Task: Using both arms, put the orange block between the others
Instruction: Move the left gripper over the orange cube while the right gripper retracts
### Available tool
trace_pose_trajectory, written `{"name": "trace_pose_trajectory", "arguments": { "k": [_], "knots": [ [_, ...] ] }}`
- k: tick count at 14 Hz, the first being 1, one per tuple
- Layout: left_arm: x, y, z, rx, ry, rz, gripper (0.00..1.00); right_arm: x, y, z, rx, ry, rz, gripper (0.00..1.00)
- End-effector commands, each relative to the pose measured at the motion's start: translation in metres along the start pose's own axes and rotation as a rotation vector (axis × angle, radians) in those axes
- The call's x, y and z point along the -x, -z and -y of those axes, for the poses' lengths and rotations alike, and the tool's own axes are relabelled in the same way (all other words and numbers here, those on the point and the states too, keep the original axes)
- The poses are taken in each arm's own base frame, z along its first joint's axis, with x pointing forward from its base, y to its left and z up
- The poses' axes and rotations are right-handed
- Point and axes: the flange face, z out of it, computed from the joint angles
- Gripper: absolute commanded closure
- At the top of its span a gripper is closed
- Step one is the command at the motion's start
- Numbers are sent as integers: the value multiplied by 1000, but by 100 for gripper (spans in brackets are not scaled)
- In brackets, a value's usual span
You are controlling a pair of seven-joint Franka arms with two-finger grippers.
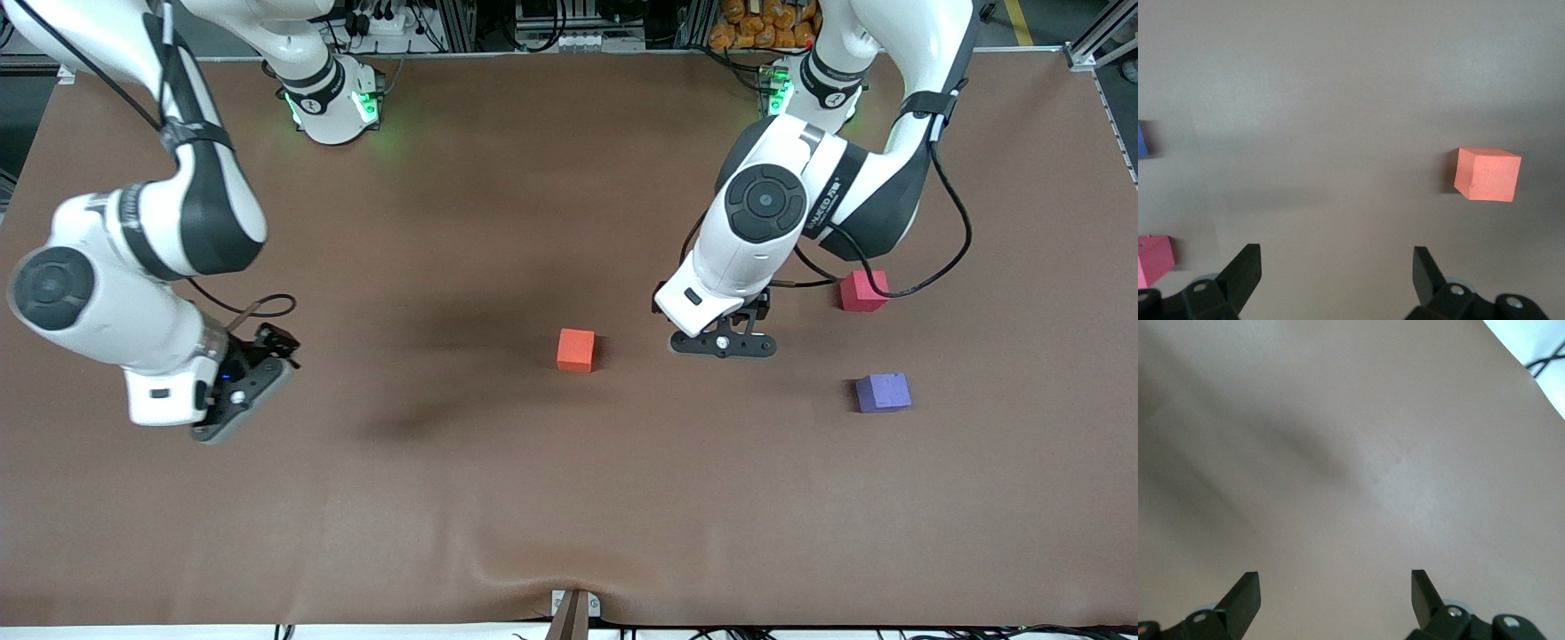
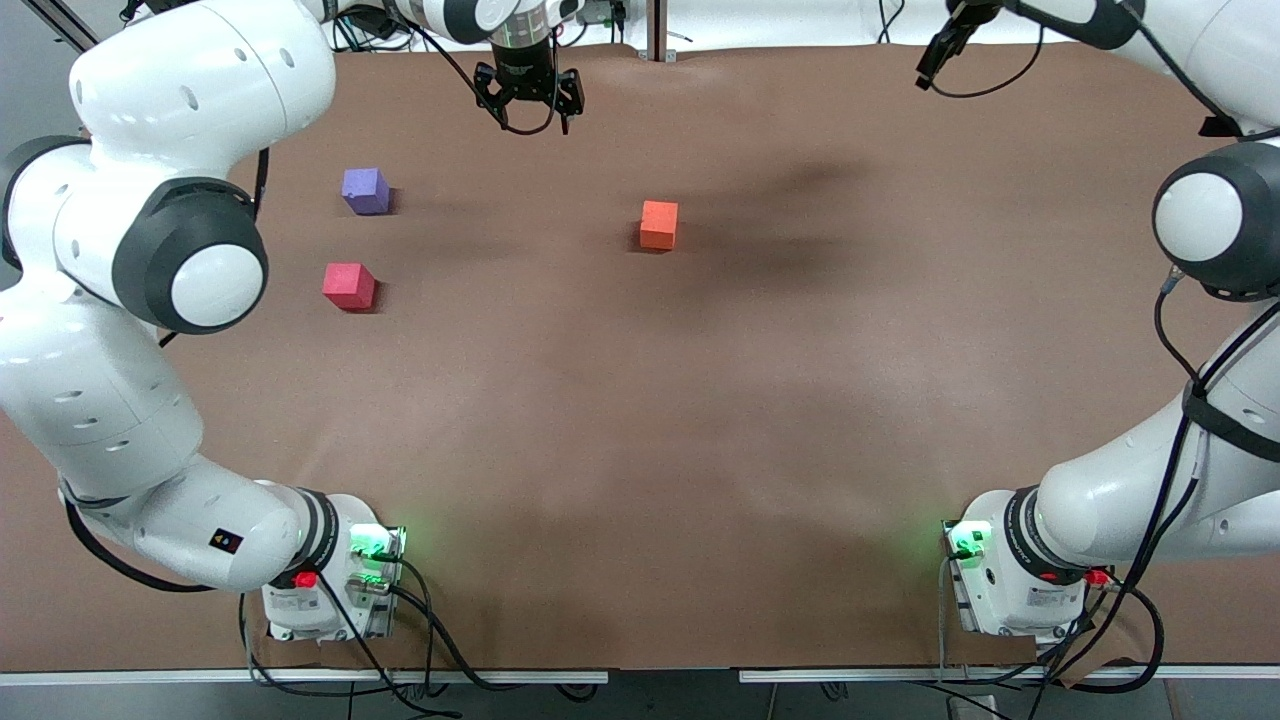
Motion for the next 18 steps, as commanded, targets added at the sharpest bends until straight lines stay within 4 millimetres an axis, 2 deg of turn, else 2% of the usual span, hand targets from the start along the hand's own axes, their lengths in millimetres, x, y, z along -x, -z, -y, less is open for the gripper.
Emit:
{"name": "trace_pose_trajectory", "arguments": {
  "k": [1,4,8,10,11,14,18],
  "knots": [
    [7,4,-12,-11,50,-7,0,19,34,13,-4,-84,0,0],
    [12,-3,-27,-14,86,-2,0,37,72,19,2,-254,16,0],
    [5,-3,-30,-7,91,-9,0,80,113,4,-45,-420,11,0],
    [4,3,-31,2,89,-21,0,108,142,-6,-56,-476,13,0],
    [4,3,-32,2,89,-21,0,118,159,-5,-43,-500,3,0],
    [8,2,-38,2,78,-19,0,143,179,-5,-47,-641,10,0],
    [10,-37,-75,23,32,-33,0,156,200,13,-58,-810,38,0]
  ]
}}
